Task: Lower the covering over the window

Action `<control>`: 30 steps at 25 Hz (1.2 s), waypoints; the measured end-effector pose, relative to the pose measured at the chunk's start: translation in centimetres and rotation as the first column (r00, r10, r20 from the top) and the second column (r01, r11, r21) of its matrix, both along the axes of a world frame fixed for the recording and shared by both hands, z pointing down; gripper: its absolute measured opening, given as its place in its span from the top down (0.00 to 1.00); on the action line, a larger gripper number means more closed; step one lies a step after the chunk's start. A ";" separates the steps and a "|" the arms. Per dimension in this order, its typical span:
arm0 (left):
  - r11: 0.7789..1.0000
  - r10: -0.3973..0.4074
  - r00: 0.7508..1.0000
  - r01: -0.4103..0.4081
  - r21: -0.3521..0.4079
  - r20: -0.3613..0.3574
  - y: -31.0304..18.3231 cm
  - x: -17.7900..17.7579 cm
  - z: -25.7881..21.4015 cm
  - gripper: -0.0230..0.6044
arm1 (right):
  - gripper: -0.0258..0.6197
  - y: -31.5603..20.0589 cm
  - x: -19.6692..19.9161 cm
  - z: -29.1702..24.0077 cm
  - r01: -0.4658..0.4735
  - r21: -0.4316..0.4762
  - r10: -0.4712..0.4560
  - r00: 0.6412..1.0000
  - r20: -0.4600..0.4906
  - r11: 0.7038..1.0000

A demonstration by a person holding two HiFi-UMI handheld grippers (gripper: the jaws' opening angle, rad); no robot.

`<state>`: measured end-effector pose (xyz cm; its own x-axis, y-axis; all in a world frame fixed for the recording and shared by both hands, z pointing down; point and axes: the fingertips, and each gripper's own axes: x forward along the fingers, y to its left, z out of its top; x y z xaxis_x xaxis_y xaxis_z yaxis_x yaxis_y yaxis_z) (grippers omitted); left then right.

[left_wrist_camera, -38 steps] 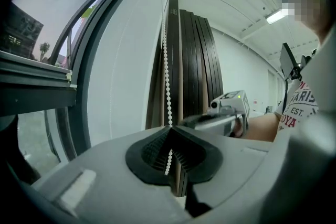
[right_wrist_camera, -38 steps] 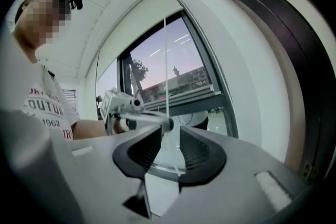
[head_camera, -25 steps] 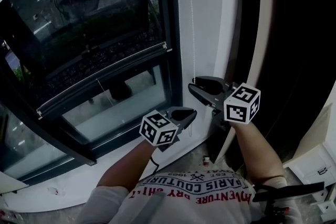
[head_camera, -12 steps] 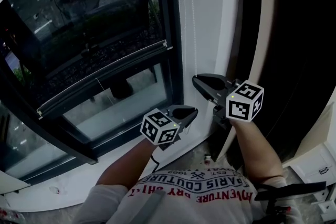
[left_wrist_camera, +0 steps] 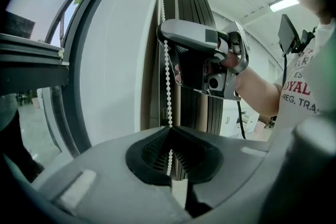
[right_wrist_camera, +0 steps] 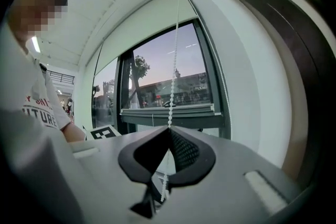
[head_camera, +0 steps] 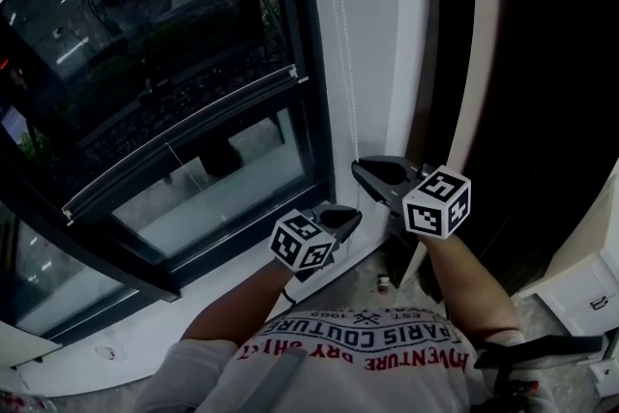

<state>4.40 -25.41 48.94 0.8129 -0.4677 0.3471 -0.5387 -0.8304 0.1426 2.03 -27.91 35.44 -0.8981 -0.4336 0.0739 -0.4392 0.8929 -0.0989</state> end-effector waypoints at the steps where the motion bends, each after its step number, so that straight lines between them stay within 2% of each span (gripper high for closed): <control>1: 1.000 0.001 1.000 0.000 -0.010 0.009 0.1 0.1 0.7 0.95 | 0.96 0.0 0.2 0.7 -0.006 -0.010 0.006 1.000 -0.007 1.000; 5: 0.998 0.010 1.000 -0.009 -0.059 0.015 0.7 0.5 2.8 0.95 | 0.96 0.3 0.7 2.9 -0.012 -0.057 0.011 1.000 -0.011 0.998; 12: 0.990 -0.001 0.999 0.007 -0.142 0.040 1.5 -0.2 7.6 0.95 | 0.96 1.2 0.1 7.9 -0.019 -0.100 0.011 0.996 -0.088 0.995; 15: 0.986 0.015 1.000 -0.013 -0.168 0.014 2.5 -0.5 9.4 0.95 | 0.96 1.6 -0.3 10.0 -0.017 -0.139 0.004 0.995 -0.095 0.990; 17: 0.987 0.036 0.999 -0.040 -0.154 -0.028 3.3 -0.4 9.4 0.95 | 0.96 1.6 -0.4 10.3 -0.016 -0.157 0.003 0.997 -0.083 0.987; 20: 0.993 0.028 0.999 -0.031 -0.115 -0.031 3.1 -0.9 9.2 0.95 | 0.96 1.2 -0.4 10.3 -0.025 -0.167 0.013 0.997 -0.074 0.986; 24: 0.993 0.026 0.997 -0.034 -0.113 -0.073 2.9 -1.4 8.1 0.82 | 0.96 1.1 -1.0 10.4 -0.019 -0.178 0.010 0.999 -0.051 0.984; 30: 0.997 0.027 0.992 -0.035 -0.068 -0.122 2.0 -3.3 4.5 0.81 | 0.96 0.8 -1.2 10.5 -0.019 -0.176 0.009 0.998 -0.056 0.984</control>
<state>1.05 -23.39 53.40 0.8646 -0.4195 0.2766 -0.4880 -0.8322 0.2632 0.83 -27.07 45.99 -0.8846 -0.4216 0.1994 -0.4605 0.8575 -0.2295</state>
